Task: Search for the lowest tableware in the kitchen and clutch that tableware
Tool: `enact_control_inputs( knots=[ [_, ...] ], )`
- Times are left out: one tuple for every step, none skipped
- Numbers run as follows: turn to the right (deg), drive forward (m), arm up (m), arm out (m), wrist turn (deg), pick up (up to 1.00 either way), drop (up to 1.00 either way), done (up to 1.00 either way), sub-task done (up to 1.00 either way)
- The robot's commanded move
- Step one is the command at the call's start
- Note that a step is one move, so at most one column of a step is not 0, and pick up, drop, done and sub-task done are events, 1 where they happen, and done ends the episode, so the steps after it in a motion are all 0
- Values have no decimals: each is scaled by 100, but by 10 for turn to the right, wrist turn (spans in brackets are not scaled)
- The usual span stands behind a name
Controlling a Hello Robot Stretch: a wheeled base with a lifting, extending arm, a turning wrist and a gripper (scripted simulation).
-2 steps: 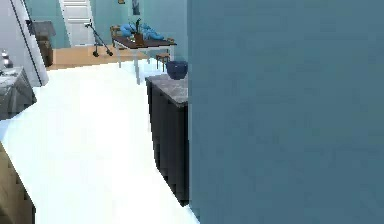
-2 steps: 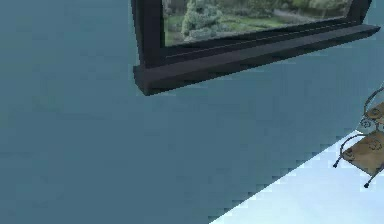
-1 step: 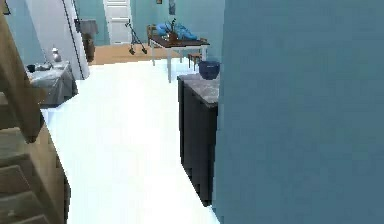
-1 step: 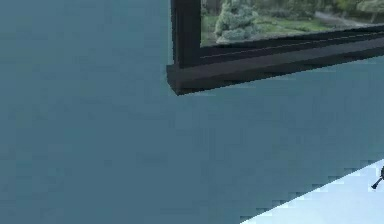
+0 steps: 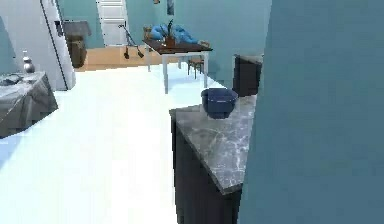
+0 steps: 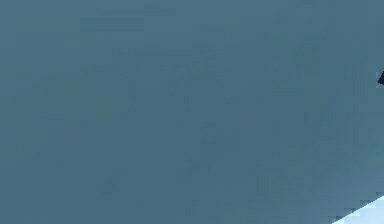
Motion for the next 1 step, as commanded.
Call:
enact_control_inputs(
  knots=[
    [-240,0,0,0,0,0,0,0,0]
  ],
)
